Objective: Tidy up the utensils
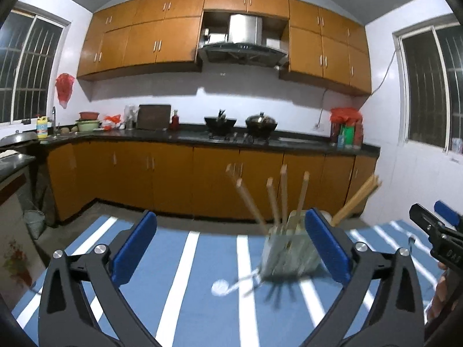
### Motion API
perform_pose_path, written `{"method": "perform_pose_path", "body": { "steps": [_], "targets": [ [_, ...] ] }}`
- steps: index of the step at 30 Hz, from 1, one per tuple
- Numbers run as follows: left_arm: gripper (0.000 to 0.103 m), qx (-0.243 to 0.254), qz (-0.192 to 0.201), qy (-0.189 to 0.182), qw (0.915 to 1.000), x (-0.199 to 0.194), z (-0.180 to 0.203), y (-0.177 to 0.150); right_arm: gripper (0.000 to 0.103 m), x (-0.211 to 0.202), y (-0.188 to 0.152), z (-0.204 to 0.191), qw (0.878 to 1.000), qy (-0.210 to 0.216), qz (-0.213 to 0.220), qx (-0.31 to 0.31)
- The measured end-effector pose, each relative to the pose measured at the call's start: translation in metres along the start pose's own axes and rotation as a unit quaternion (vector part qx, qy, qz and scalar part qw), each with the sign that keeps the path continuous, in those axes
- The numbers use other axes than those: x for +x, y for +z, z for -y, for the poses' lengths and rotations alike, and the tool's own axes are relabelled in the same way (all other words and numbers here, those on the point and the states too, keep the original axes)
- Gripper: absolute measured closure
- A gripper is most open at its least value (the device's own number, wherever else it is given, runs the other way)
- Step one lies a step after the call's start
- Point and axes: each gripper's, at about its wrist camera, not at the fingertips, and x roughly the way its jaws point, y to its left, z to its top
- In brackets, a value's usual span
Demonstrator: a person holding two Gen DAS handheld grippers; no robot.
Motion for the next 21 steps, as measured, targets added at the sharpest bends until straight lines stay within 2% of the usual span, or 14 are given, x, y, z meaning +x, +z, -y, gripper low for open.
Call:
{"method": "perform_pose_path", "body": {
  "steps": [4, 8, 14, 17, 21],
  "targets": [
    [0.002, 0.005, -0.014, 0.014, 0.9998, -0.008, -0.003, -0.025, 0.004, -0.01, -0.029, -0.019, 0.997, -0.039, -0.004, -0.066],
    [0.002, 0.017, -0.021, 0.019, 0.9995, -0.014, -0.001, -0.04, 0.004, -0.02, -0.052, -0.029, 0.992, -0.071, 0.005, -0.102],
    [0.002, 0.033, -0.01, 0.028, 0.999, -0.029, 0.007, -0.06, 0.004, -0.026, -0.074, -0.026, 0.995, -0.04, -0.042, -0.078],
    [0.002, 0.046, -0.008, 0.031, 0.9984, -0.034, 0.012, -0.069, 0.004, -0.031, -0.078, -0.028, 0.995, -0.033, -0.045, -0.078],
    [0.002, 0.052, -0.031, 0.026, 0.9979, -0.035, 0.015, -0.081, 0.004, -0.034, -0.085, -0.028, 0.996, -0.027, -0.059, -0.068]
  ]
}}
